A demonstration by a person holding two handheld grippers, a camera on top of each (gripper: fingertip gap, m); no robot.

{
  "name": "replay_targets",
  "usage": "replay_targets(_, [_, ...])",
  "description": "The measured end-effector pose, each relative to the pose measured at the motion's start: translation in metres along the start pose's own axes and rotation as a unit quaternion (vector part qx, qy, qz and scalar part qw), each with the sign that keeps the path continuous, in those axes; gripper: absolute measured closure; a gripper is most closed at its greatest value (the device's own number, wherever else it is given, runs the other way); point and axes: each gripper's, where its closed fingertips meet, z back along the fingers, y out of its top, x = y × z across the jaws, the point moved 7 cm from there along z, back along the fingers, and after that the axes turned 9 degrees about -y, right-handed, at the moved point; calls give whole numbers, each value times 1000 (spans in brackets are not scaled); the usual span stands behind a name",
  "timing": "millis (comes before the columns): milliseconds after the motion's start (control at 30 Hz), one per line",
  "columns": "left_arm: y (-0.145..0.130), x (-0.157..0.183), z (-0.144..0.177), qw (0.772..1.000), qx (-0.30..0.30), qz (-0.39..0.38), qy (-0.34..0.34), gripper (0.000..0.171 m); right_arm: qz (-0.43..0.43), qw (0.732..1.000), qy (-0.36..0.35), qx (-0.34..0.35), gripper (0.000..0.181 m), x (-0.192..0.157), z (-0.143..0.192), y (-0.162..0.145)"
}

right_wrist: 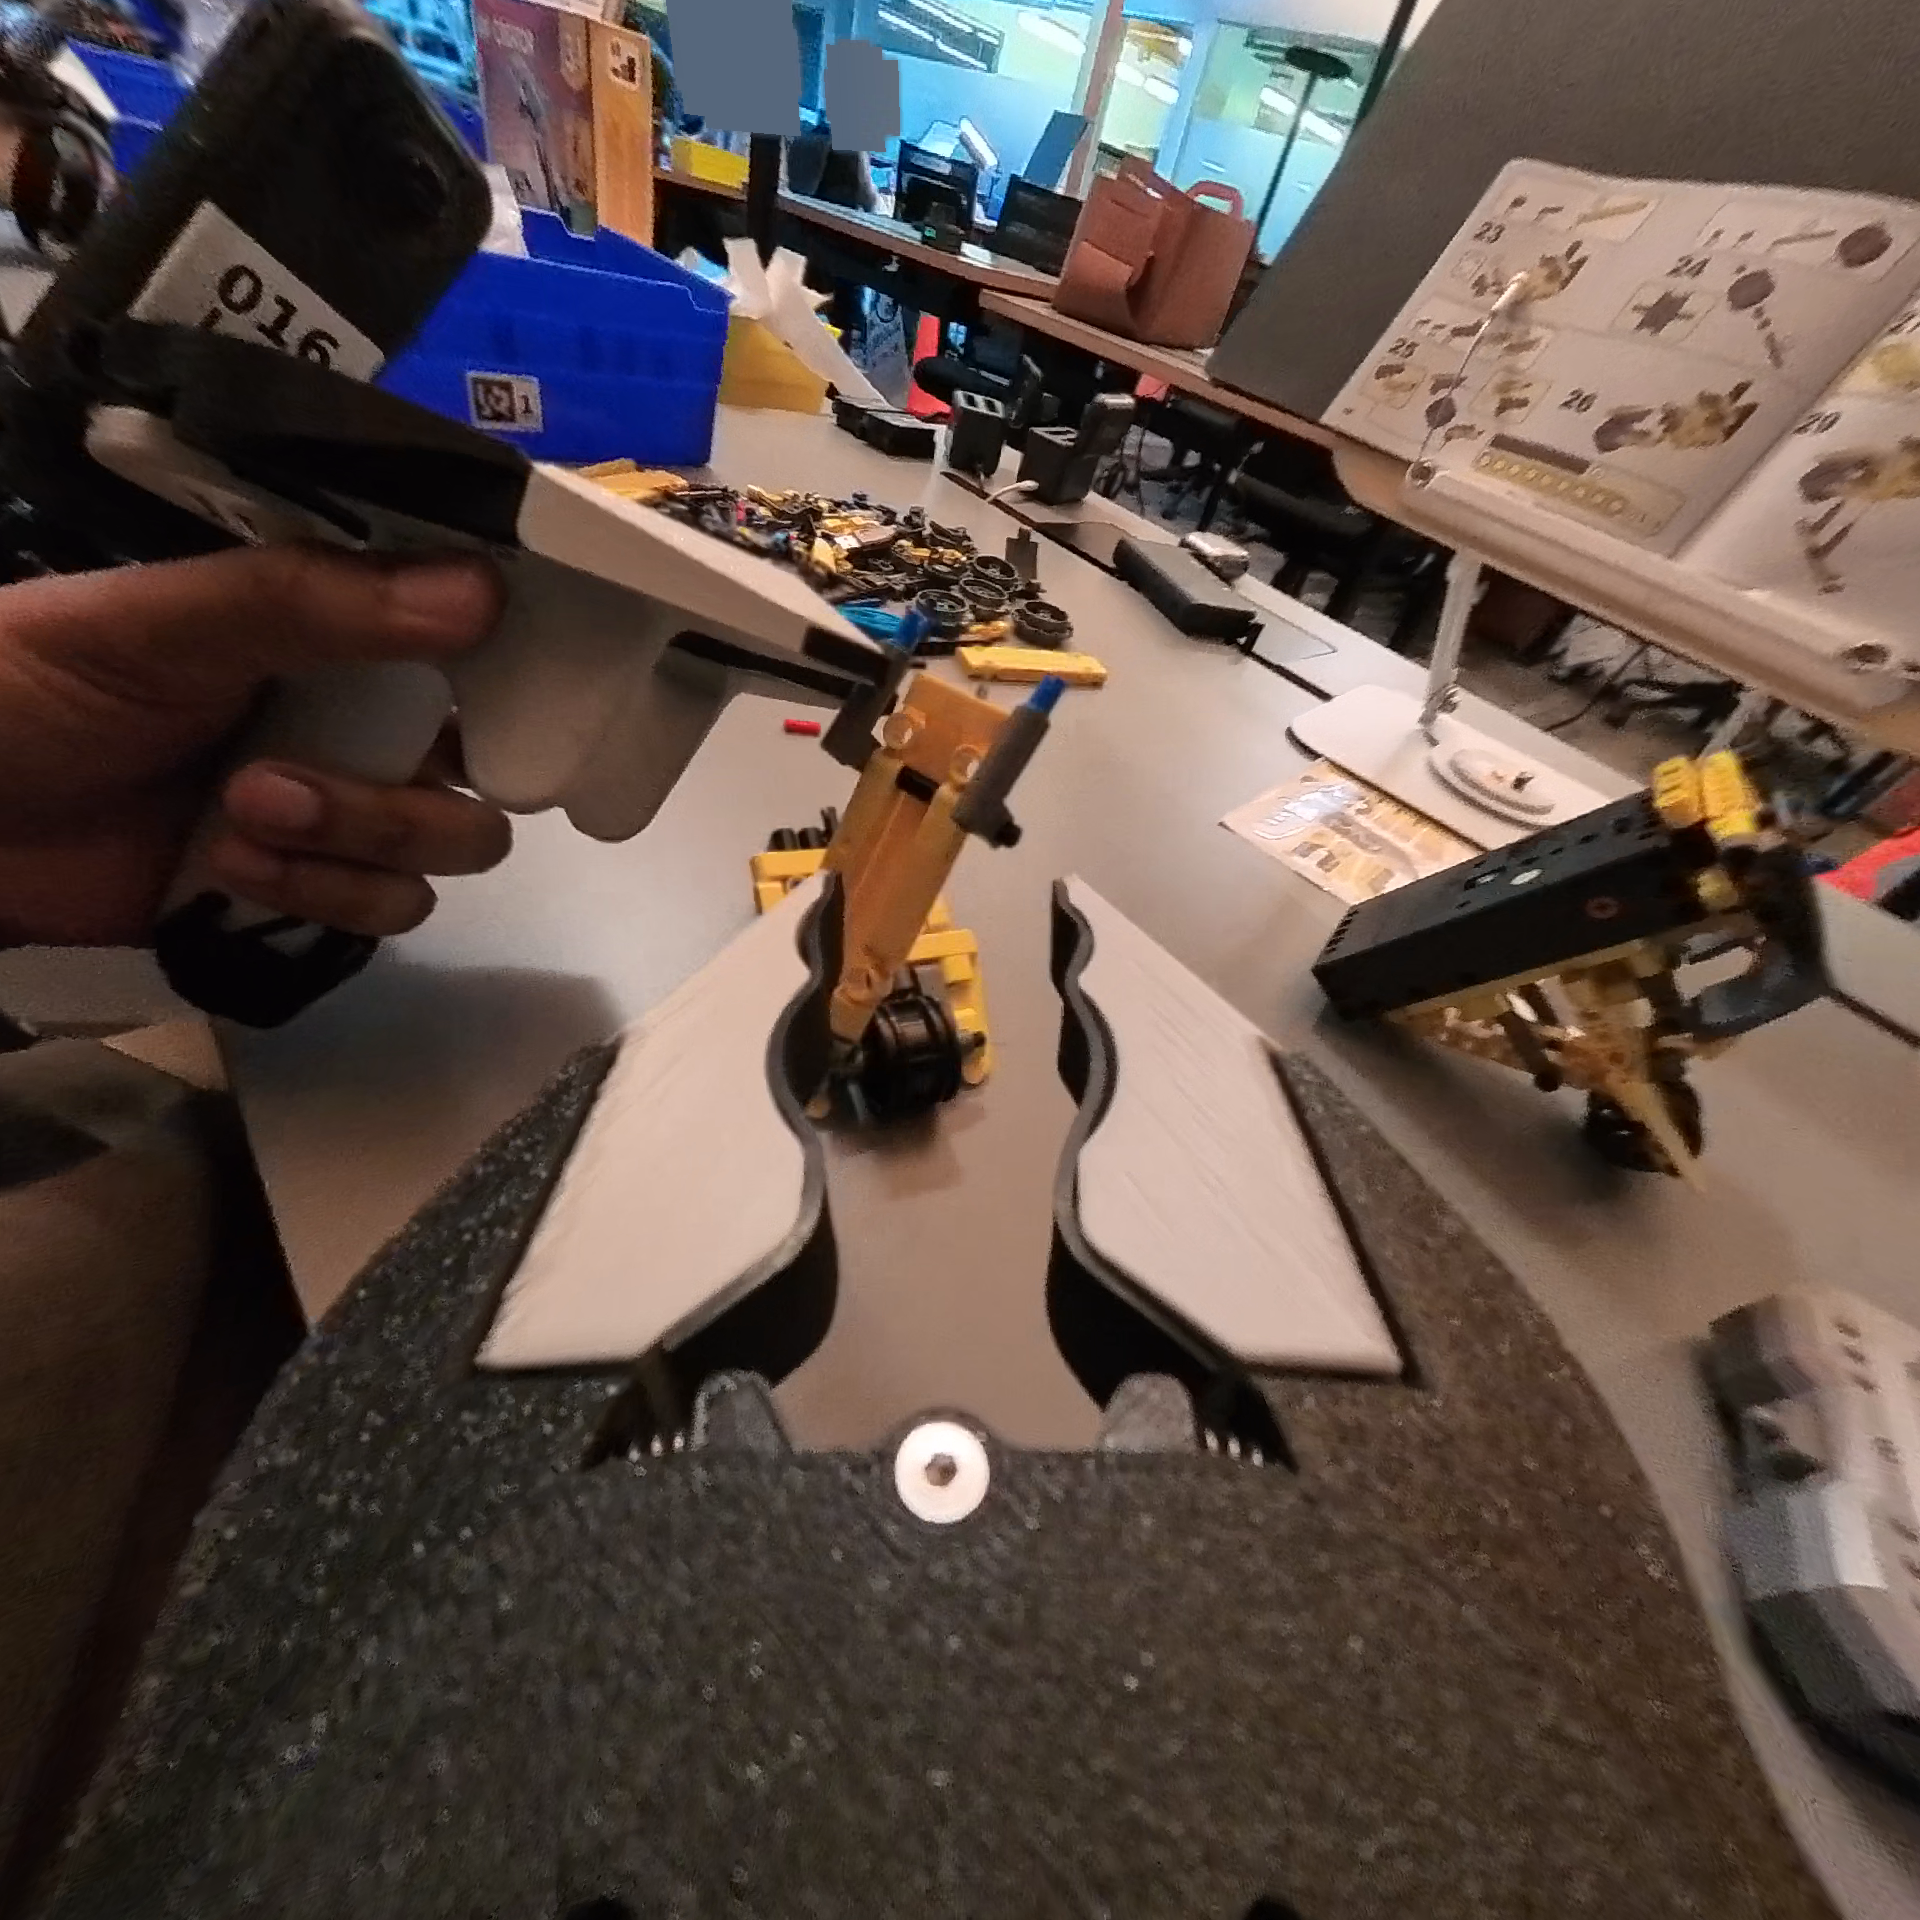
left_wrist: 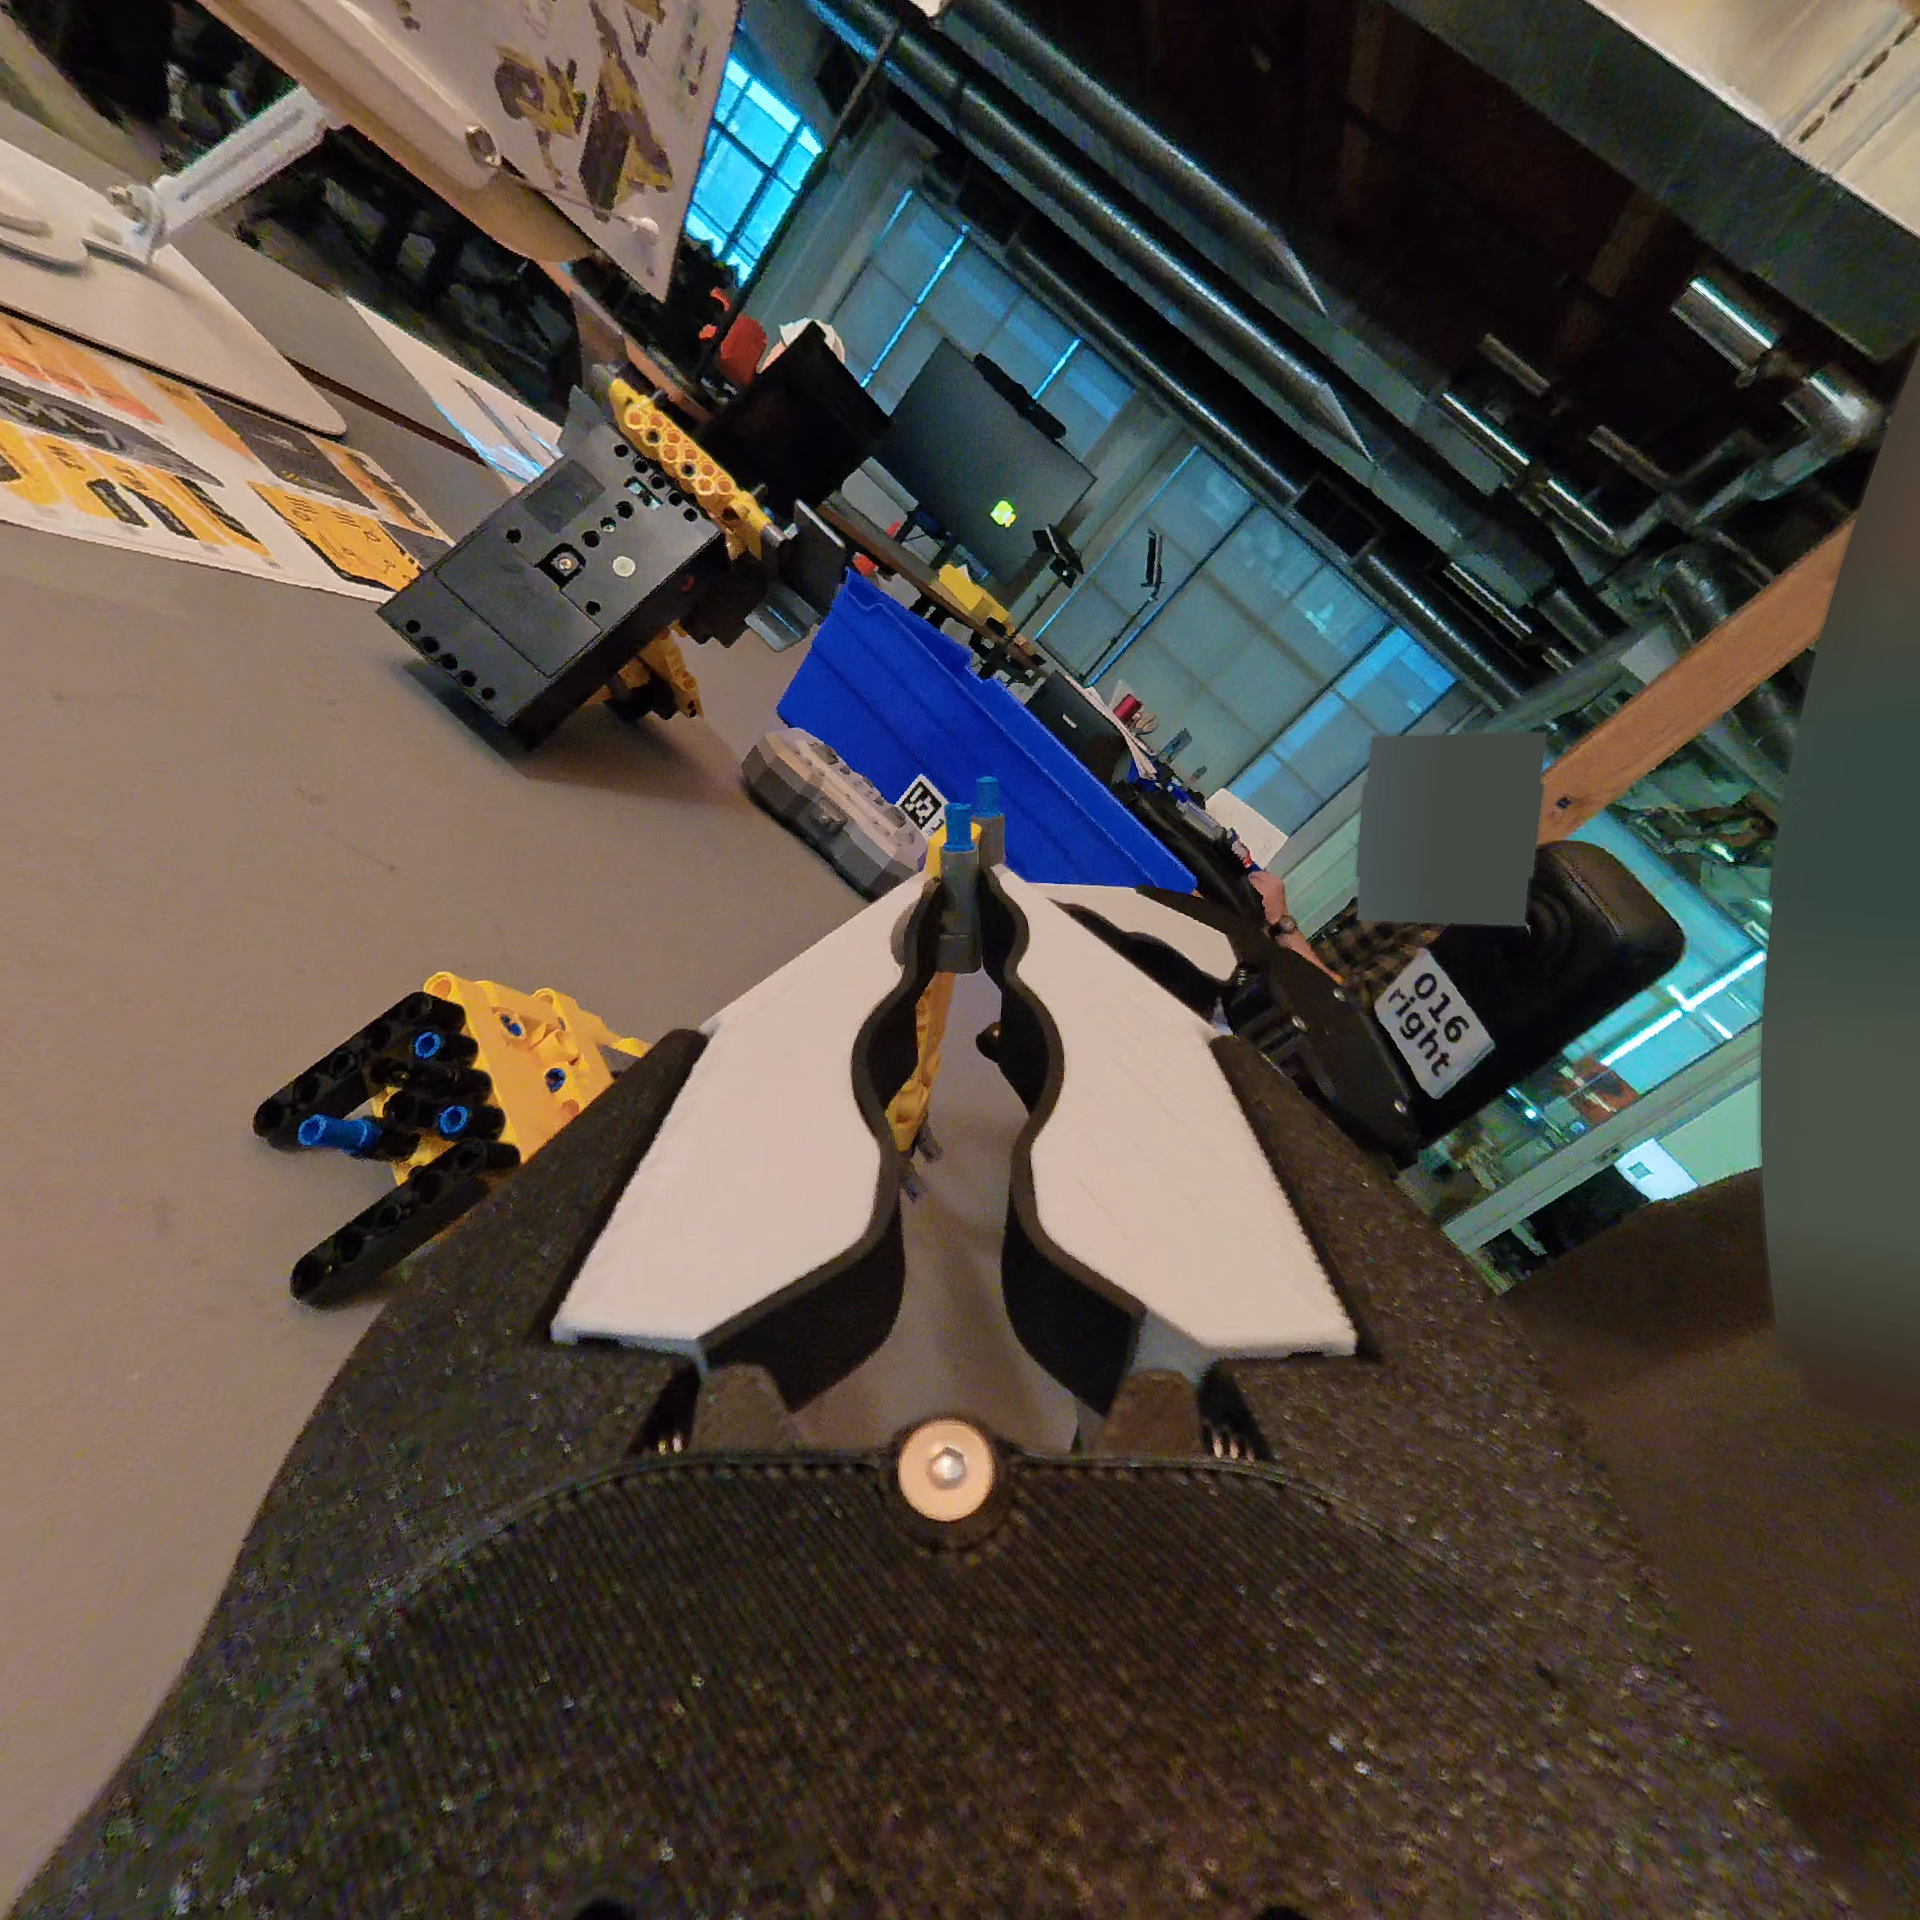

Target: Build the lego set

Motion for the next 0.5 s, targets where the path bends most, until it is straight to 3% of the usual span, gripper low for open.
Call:
replay_targets(100, [-1,-3,1,1000,6,17,-6,171,-39,999,34,-17,133,4,-1,-4])
replay_targets(233, [-2,-5,2,998,17,57,-32,171,-131,984,116,-27,139,12,-1,-5])
replay_targets(367, [-2,-2,1,995,20,79,-59,171,-266,938,222,-12,147,19,-2,-5])
replay_targets(500, [-2,4,-1,993,20,85,-78,171,-321,910,264,-1,155,23,-3,-8])
